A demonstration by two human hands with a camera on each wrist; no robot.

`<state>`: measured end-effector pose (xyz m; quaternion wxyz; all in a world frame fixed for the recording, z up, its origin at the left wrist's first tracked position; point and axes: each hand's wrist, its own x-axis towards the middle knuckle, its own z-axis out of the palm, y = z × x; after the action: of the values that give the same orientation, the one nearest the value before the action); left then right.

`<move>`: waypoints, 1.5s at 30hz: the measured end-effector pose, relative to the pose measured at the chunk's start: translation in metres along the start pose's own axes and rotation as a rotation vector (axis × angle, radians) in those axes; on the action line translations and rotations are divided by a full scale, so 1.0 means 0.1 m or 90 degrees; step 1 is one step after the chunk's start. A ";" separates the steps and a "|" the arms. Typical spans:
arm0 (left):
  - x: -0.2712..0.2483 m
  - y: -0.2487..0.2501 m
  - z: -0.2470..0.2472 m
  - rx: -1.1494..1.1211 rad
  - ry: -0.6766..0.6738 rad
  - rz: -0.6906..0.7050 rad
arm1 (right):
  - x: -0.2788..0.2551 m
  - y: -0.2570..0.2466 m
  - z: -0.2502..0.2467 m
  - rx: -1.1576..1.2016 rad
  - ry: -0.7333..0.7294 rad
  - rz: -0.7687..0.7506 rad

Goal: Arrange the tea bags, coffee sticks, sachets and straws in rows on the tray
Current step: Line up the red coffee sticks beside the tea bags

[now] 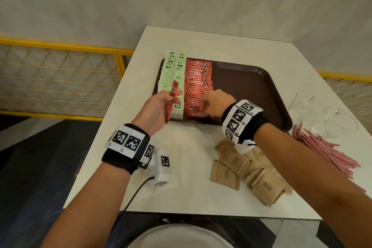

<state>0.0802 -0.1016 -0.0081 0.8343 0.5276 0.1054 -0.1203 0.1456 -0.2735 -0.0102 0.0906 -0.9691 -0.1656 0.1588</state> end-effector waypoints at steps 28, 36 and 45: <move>0.02 0.06 -0.16 0.414 -0.005 0.083 | -0.08 0.09 -0.08 0.178 0.188 -0.046; 0.04 0.02 0.15 0.451 -0.074 0.127 | -0.28 0.05 -0.12 0.120 0.052 -0.120; -0.16 -0.20 0.22 0.857 -0.132 0.174 | -0.25 0.24 0.02 0.159 -0.004 0.010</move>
<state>0.0598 -0.1286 -0.0106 0.3392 0.9245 -0.1399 -0.1032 0.1301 -0.3044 -0.0104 0.2090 -0.9510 -0.1370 0.1820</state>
